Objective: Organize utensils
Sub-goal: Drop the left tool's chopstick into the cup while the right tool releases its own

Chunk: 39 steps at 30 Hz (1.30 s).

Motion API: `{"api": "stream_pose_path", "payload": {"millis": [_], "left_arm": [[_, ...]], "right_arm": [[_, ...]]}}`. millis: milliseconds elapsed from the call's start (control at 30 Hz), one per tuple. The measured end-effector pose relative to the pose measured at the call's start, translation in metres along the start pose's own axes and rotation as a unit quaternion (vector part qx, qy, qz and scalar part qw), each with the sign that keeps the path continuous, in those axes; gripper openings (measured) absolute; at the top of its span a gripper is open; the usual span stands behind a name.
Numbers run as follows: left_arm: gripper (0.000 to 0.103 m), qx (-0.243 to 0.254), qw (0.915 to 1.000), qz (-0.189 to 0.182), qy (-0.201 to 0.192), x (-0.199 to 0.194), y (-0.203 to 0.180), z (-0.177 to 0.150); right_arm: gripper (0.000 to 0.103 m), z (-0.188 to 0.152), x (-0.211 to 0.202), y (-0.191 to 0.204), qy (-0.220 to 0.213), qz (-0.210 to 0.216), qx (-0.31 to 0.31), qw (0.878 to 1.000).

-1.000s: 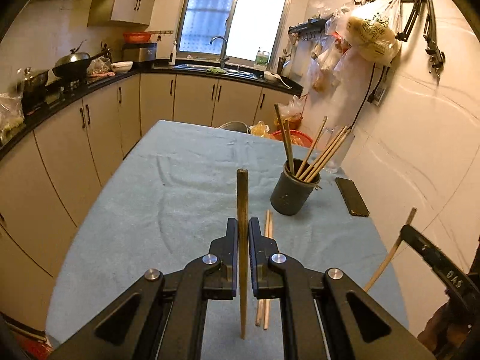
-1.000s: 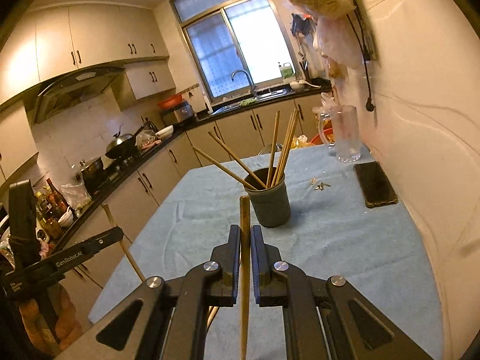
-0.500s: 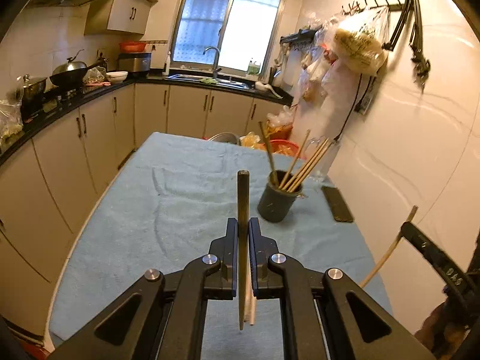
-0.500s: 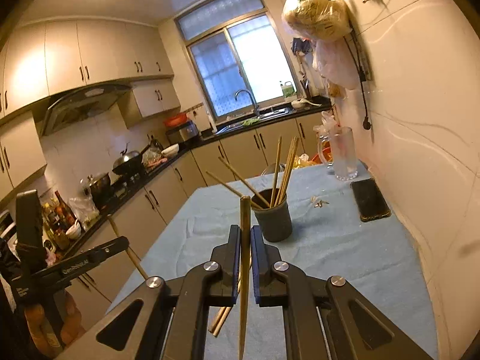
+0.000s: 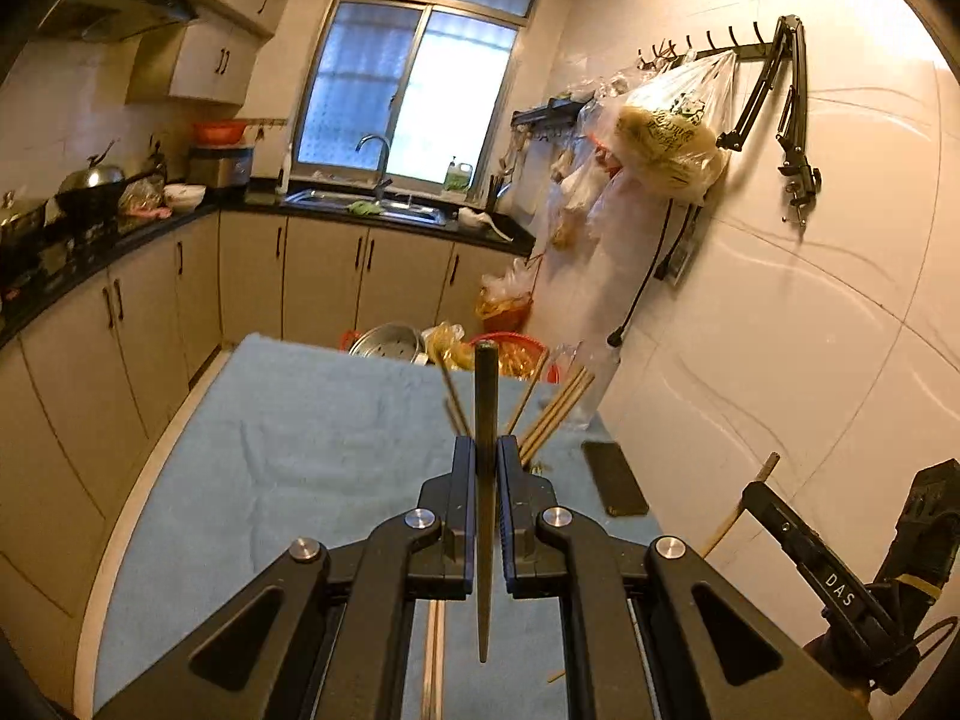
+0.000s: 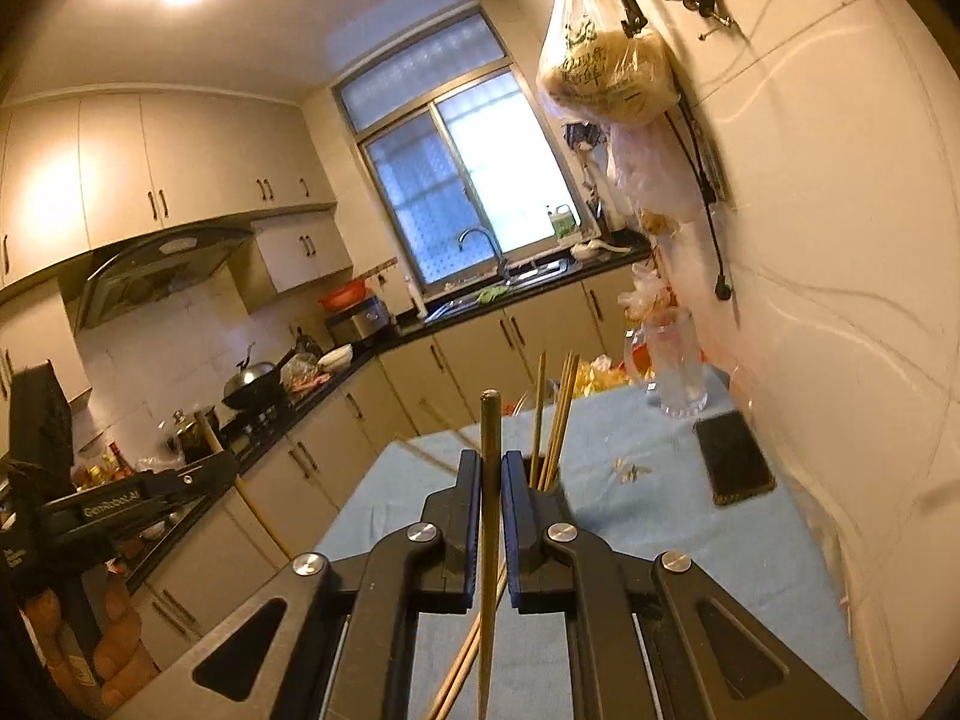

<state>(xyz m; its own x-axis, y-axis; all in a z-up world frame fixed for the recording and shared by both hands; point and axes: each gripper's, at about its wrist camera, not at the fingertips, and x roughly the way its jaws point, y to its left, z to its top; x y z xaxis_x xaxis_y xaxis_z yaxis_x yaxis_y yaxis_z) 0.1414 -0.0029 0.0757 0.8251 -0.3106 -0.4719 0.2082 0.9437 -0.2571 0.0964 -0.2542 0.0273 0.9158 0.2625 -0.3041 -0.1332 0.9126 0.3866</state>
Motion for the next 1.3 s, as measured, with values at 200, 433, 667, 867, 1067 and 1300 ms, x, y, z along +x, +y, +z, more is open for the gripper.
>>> {"api": "stream_pose_path", "payload": {"millis": [200, 433, 667, 867, 1067, 1300], "left_arm": [[0.007, 0.015, 0.9998, -0.001, -0.015, 0.030, -0.010, 0.032], [0.007, 0.017, 0.9992, 0.007, -0.035, 0.057, -0.018, 0.062], [0.007, 0.018, 0.9990, 0.018, -0.036, 0.106, -0.021, 0.077], [0.007, 0.002, 0.9995, 0.015, -0.027, 0.138, -0.016, 0.082], [0.007, 0.010, 0.9996, 0.018, -0.017, 0.160, -0.018, 0.072], [0.007, 0.018, 0.9997, 0.017, 0.008, 0.178, -0.019, 0.061]], "right_arm": [[0.008, 0.030, 0.027, -0.004, -0.016, -0.004, -0.004, 1.000], [0.008, 0.067, 0.062, -0.004, -0.046, -0.014, -0.016, 0.999], [0.008, 0.087, 0.098, -0.005, -0.077, -0.038, -0.024, 0.996], [0.008, 0.092, 0.131, -0.004, -0.081, -0.048, -0.027, 0.995], [0.008, 0.086, 0.154, -0.009, -0.078, -0.051, -0.024, 0.995], [0.008, 0.067, 0.178, -0.015, -0.050, -0.057, -0.025, 0.997]]}}
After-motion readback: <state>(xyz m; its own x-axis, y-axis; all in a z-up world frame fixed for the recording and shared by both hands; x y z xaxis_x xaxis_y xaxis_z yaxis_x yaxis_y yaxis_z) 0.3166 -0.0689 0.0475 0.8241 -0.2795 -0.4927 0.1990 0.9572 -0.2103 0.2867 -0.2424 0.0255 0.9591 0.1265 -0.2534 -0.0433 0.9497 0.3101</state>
